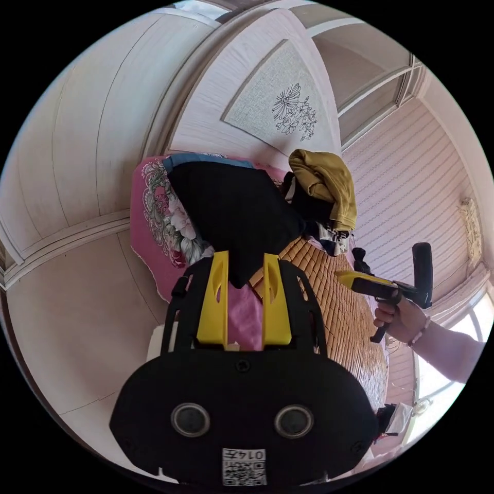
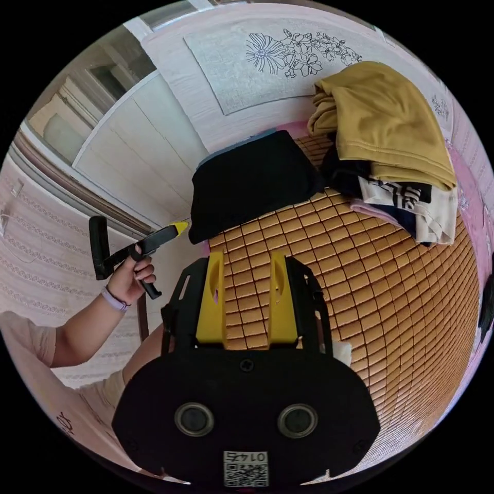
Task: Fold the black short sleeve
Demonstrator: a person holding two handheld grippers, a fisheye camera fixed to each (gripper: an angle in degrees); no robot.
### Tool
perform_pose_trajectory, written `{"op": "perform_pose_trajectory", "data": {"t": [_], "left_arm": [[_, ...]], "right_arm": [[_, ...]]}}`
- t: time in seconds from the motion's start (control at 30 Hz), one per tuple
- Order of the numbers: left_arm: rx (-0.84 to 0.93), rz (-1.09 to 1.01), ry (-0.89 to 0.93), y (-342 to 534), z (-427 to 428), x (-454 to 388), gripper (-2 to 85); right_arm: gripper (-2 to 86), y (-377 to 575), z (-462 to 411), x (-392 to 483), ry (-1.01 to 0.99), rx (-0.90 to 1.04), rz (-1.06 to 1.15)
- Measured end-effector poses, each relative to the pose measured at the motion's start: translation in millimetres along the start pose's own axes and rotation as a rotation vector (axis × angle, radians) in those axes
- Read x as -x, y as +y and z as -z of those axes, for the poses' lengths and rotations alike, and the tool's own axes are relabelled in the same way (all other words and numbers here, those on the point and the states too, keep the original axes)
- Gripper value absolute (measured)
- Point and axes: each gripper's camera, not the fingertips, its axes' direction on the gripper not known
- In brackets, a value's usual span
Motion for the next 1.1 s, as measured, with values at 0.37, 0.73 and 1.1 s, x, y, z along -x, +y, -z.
{"op": "perform_pose_trajectory", "data": {"t": [0.37, 0.73, 1.1], "left_arm": [[0.02, -0.079, -0.059, -38.8, 12.9, 1.0, -0.8], [-0.053, -0.511, 0.047, -34.3, 76.9, -115.4, -1.0], [0.404, -0.55, 0.389, 49.1, 30.0, -181.5, -0.7]], "right_arm": [[-0.8, -24.8, -79.6, -38.5, -0.112, 0.024, -0.057], [-0.8, 123.0, 24.4, -93.5, -0.291, -0.167, -0.073], [0.5, 336.9, 29.6, -117.2, -0.108, -0.164, -0.265]]}}
